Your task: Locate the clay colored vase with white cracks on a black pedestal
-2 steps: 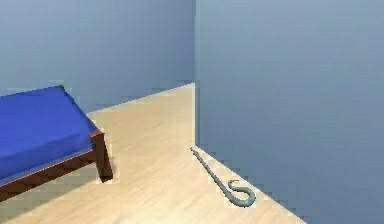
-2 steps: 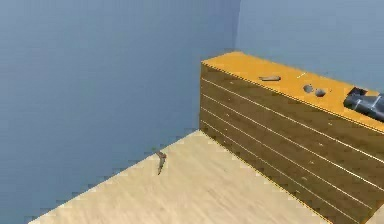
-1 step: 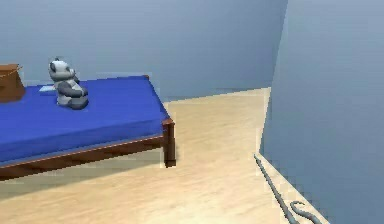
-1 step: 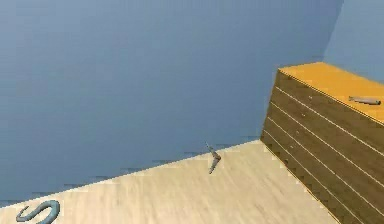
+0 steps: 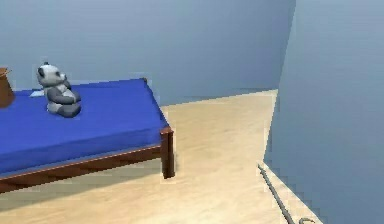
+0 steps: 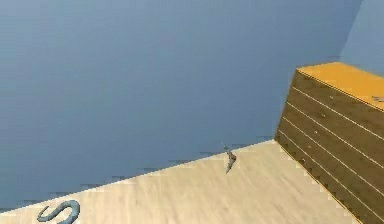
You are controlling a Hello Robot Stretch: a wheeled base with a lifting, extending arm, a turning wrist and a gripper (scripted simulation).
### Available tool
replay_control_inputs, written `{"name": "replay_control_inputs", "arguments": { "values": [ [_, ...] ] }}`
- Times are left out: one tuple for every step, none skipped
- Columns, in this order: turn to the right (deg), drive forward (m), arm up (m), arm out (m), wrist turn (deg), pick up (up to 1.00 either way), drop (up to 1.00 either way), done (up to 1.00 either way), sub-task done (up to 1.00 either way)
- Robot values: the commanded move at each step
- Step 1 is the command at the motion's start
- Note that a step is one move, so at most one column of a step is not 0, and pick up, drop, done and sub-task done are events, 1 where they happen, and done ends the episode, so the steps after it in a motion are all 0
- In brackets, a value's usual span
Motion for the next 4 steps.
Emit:
{"name": "replay_control_inputs", "arguments": {
  "values": [
    [9.0,0.00,0.00,0.00,0.0,0.00,0.00,0.00,0.00],
    [0.0,1.00,0.00,0.00,0.0,0.00,0.00,0.00,0.00],
    [3.0,0.00,0.00,0.00,0.0,0.00,0.00,0.00,0.00],
    [0.0,0.20,0.00,0.00,0.0,0.00,0.00,0.00,0.00]
  ]
}}
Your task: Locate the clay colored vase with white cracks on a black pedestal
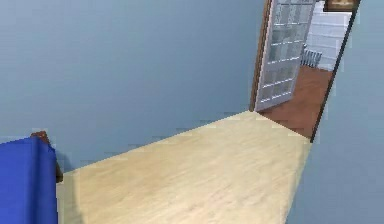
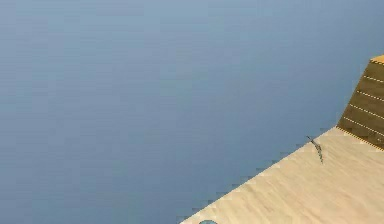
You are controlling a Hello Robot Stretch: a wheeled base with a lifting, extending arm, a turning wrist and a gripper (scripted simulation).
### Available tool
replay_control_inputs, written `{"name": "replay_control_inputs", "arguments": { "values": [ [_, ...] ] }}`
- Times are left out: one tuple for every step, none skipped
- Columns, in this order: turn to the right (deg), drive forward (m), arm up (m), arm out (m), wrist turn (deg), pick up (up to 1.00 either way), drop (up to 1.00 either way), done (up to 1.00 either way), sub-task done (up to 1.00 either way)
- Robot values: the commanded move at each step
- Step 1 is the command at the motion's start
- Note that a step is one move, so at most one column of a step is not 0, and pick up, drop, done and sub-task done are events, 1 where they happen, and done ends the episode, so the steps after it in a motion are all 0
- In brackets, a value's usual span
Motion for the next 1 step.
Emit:
{"name": "replay_control_inputs", "arguments": {
  "values": [
    [-3.0,0.00,0.00,0.00,0.0,0.00,0.00,0.00,0.00]
  ]
}}
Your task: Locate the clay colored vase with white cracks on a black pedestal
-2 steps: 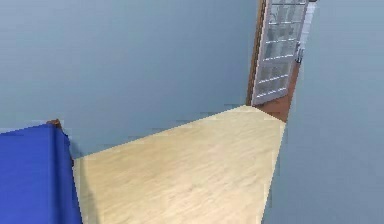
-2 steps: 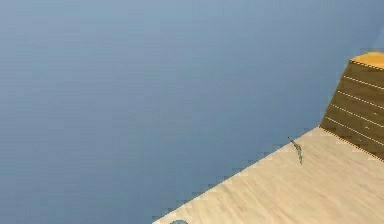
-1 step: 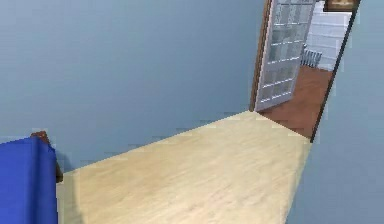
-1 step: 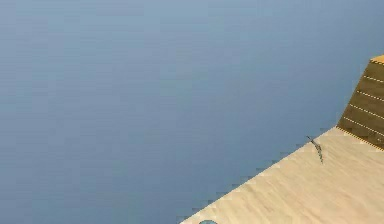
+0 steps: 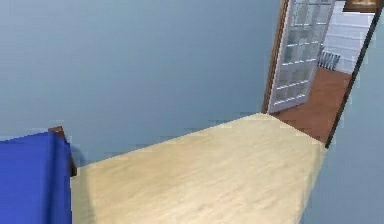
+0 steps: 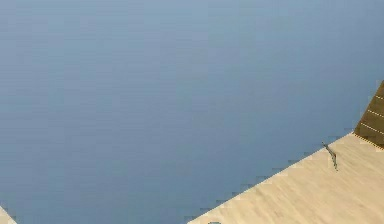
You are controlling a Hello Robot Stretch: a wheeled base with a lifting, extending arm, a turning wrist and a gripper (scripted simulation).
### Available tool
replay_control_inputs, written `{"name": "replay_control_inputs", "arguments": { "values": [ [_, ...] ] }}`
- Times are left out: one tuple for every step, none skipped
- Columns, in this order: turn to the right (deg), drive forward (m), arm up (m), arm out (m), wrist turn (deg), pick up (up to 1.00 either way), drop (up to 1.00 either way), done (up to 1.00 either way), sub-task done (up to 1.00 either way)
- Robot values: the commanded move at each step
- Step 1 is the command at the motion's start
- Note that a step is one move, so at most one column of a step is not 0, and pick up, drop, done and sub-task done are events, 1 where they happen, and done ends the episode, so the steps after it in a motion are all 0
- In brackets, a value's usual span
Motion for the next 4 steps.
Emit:
{"name": "replay_control_inputs", "arguments": {
  "values": [
    [0.0,0.30,0.00,0.00,0.0,0.00,0.00,0.00,0.00],
    [18.0,0.00,0.00,0.00,0.0,0.00,0.00,0.00,0.00],
    [0.0,0.55,0.00,0.00,0.0,0.00,0.00,0.00,0.00],
    [15.0,0.00,0.00,0.00,0.0,0.00,0.00,0.00,0.00]
  ]
}}
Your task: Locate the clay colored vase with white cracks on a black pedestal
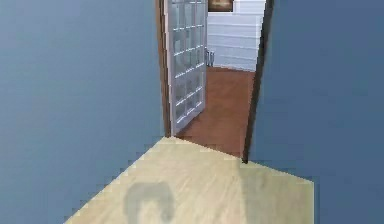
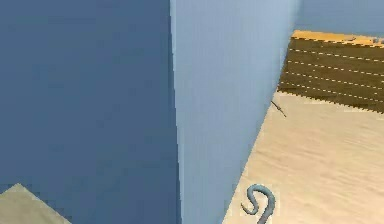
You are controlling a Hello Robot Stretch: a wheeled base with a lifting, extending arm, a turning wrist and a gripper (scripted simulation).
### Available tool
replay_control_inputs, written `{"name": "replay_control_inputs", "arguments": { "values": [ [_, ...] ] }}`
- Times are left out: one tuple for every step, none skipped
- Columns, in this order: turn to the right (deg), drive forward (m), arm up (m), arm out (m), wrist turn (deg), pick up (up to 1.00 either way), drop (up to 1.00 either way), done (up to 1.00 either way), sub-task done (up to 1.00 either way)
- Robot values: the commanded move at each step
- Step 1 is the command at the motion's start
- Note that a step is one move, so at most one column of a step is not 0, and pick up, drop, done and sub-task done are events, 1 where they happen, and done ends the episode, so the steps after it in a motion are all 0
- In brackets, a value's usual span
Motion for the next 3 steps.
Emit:
{"name": "replay_control_inputs", "arguments": {
  "values": [
    [0.0,1.00,0.00,0.00,0.0,0.00,0.00,0.00,0.00],
    [3.0,0.00,0.00,0.00,0.0,0.00,0.00,0.00,0.00],
    [0.0,0.90,0.00,0.00,0.0,0.00,0.00,0.00,0.00]
  ]
}}
